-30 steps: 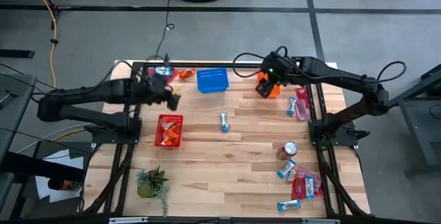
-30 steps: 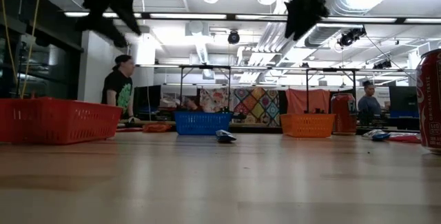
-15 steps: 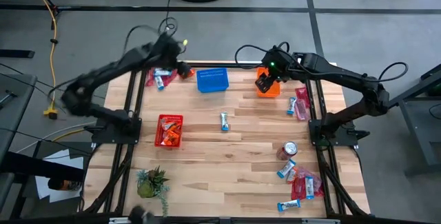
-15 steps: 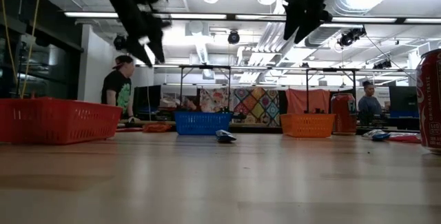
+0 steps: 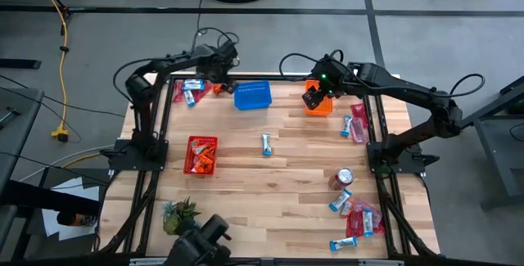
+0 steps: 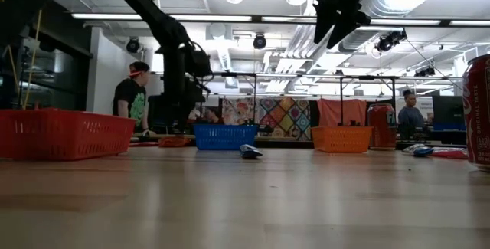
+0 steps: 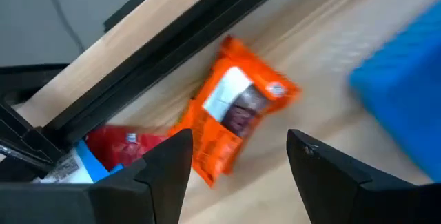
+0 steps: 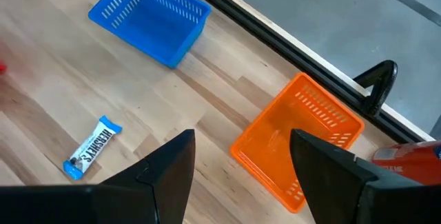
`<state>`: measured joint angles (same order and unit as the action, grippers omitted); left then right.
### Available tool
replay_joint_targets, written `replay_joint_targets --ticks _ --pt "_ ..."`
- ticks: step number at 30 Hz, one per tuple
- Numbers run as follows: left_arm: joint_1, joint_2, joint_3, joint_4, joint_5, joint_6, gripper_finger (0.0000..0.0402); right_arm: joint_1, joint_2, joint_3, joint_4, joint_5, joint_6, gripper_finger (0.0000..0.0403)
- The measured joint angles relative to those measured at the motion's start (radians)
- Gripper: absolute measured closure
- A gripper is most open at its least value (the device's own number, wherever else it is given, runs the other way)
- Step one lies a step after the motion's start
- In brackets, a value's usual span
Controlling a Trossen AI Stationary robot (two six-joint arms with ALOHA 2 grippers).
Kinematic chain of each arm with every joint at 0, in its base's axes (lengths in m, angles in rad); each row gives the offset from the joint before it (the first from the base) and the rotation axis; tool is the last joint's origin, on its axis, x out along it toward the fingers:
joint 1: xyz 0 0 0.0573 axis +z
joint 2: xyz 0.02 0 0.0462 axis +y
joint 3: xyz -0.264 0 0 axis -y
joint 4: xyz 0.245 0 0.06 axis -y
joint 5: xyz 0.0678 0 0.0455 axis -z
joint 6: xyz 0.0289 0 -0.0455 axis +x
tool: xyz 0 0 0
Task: Sort candy
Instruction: Put the orange candy pack into the red basket
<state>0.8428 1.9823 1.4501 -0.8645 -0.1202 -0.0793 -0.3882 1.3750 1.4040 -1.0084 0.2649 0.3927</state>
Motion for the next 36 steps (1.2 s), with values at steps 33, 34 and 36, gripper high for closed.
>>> replay_joint_targets --ticks 33,34,36 --pt "-0.092 -0.457 0.000 -0.122 0.149 0.089 0.0401 0.003 0.000 0.000 0.042 -0.008 -0.035 0.0171" --pt "-0.124 -0.508 0.000 -0.168 0.144 0.099 0.0401 0.003 0.000 0.000 0.042 -0.013 -0.034 0.0171" --pt "-0.202 -0.602 0.000 -0.265 0.124 0.075 0.0401 0.003 0.000 0.000 0.042 -0.015 -0.031 0.0171"
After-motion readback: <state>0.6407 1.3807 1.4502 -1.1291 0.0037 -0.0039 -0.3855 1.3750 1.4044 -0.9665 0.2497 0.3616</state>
